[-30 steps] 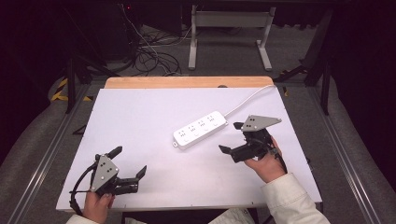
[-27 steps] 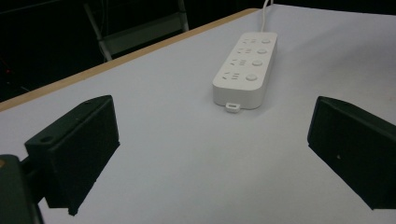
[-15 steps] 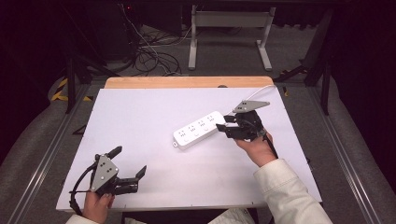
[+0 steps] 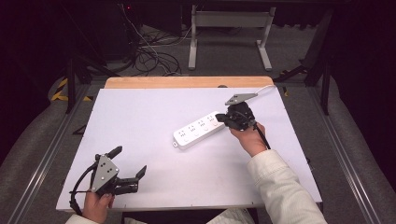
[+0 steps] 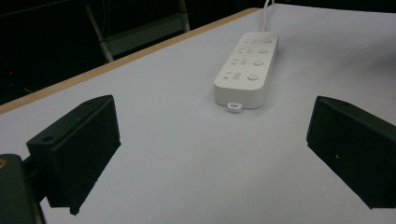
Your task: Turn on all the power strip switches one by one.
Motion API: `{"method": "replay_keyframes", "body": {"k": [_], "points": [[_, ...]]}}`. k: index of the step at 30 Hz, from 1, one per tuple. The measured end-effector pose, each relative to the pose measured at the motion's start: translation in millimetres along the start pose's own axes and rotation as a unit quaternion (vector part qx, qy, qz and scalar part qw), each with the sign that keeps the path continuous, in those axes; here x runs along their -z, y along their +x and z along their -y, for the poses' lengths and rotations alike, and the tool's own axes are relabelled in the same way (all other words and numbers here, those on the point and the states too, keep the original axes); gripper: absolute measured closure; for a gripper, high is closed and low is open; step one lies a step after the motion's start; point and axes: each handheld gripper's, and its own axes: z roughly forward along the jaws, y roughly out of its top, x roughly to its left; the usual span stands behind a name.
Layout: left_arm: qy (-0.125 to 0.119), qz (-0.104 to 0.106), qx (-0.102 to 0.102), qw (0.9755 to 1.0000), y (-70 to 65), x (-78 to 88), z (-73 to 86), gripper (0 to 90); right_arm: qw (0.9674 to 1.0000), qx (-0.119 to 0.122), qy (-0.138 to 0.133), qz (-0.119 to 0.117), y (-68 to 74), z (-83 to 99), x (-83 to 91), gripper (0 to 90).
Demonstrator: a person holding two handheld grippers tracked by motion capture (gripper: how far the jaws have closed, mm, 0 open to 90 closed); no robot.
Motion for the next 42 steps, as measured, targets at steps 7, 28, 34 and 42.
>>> {"method": "replay_keyframes", "body": {"k": [7, 28, 34, 42], "points": [[0.0, 0.001, -0.002, 1.0, -0.3, 0.1, -0.1, 3.1, 0.9996, -0.025, 0.016, 0.001, -11.4, 1.2, -22.9, 90.0], [-0.002, 0.003, -0.001, 1.0, 0.9, 0.3, 0.1, 3.2, 0.9968, -0.035, 0.069, 0.021, -18.2, 12.0, -59.3, 90.0], [-0.002, 0.002, -0.001, 1.0, 0.9, 0.3, 0.0, 3.2, 0.9965, -0.03, 0.073, 0.025, -16.5, 12.5, -62.0, 90.0], [-0.002, 0.003, -0.002, 1.0, 0.2, 0.5, -0.1, 3.2, 0.9961, -0.019, 0.079, 0.036, -13.2, 13.5, -63.9, 90.0]]}}
